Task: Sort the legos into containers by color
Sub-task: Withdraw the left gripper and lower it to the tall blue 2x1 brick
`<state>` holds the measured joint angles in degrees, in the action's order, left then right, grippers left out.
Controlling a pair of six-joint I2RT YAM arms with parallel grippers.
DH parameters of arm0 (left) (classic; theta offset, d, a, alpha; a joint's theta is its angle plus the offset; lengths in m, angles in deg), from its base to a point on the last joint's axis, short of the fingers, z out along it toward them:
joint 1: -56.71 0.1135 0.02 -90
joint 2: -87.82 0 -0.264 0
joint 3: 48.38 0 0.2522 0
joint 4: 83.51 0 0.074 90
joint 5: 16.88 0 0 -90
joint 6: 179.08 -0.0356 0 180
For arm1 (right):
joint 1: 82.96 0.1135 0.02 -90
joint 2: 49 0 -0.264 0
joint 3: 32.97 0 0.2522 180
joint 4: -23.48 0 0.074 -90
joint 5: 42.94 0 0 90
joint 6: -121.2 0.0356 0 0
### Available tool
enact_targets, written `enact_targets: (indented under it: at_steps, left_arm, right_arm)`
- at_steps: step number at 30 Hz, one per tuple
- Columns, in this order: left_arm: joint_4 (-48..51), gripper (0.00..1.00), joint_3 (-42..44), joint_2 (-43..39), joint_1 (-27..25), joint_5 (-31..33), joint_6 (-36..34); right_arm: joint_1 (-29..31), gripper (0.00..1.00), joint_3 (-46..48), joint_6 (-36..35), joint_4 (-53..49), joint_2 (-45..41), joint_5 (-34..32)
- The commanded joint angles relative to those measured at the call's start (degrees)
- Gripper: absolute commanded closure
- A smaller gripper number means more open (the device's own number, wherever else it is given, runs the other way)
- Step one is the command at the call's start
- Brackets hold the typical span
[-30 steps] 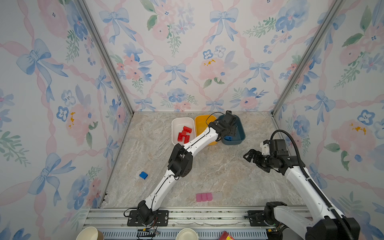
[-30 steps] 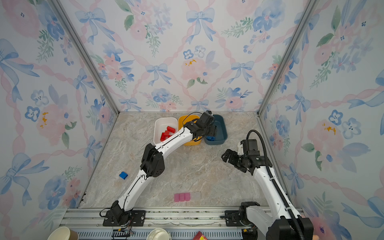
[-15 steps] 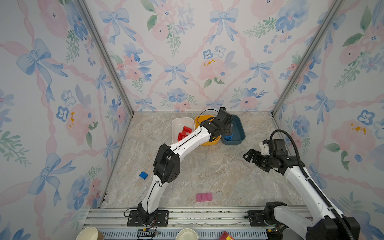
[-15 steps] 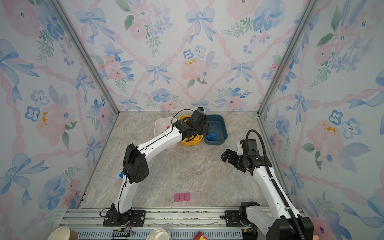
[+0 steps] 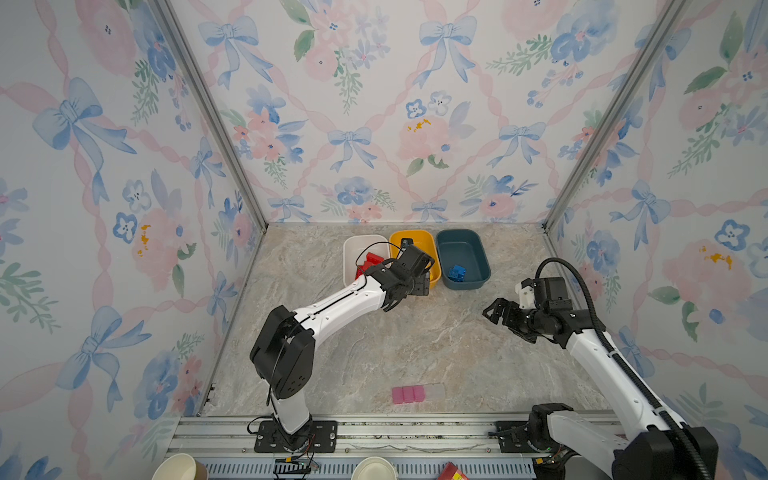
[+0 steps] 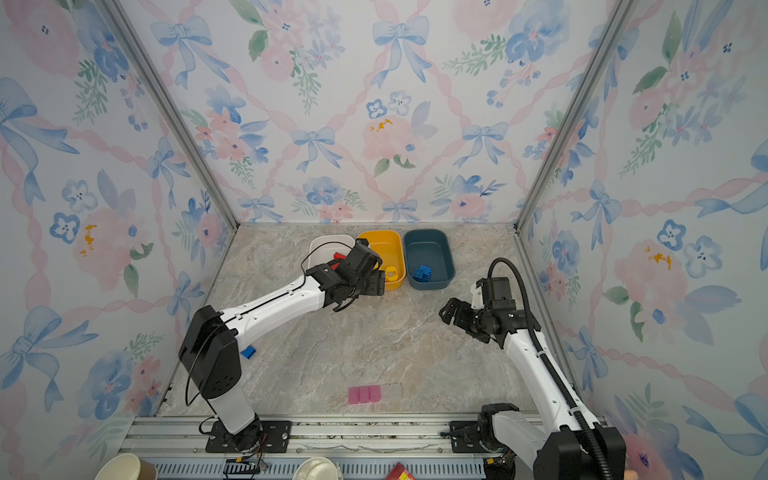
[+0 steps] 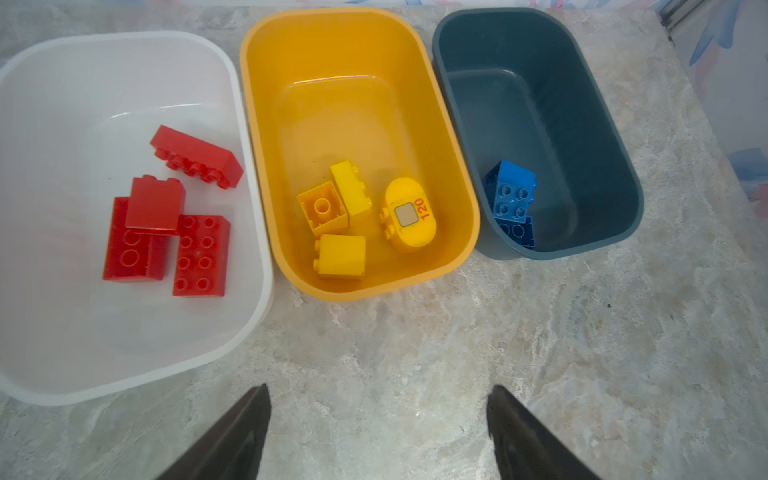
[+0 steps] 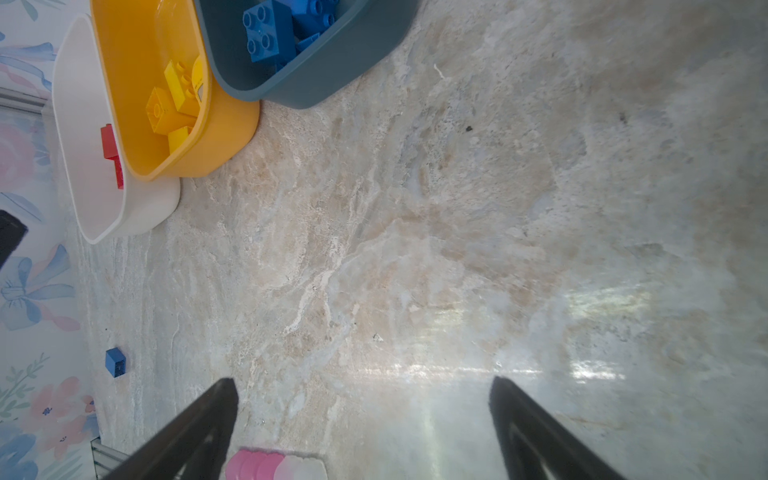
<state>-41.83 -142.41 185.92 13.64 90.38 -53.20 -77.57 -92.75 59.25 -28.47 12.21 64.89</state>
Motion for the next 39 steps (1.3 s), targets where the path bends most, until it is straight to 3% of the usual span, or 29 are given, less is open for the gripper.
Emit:
enact_targets:
  at_steps: [1,9,18,39]
  left_arm:
    - [-0.41,0.16,6.54,-5.21,2.76,2.09,2.77]
    - [-0.19,0.12,22.68,-16.99,11.22,1.73,6.53]
    - [0.38,0.1,33.27,-25.1,22.43,-0.21,9.68]
    - [10.57,0.11,38.76,-29.38,42.0,2.59,14.04]
  right_arm:
    - [0.84,0.03,-0.22,-1.05,0.88,0.57,0.89]
    - [1.19,0.03,-0.9,-1.9,1.02,1.87,1.33]
    - [1.64,0.03,-1.18,-2.21,1.88,3.25,1.85]
    - [1.71,0.03,-1.97,-3.56,4.06,8.05,3.36]
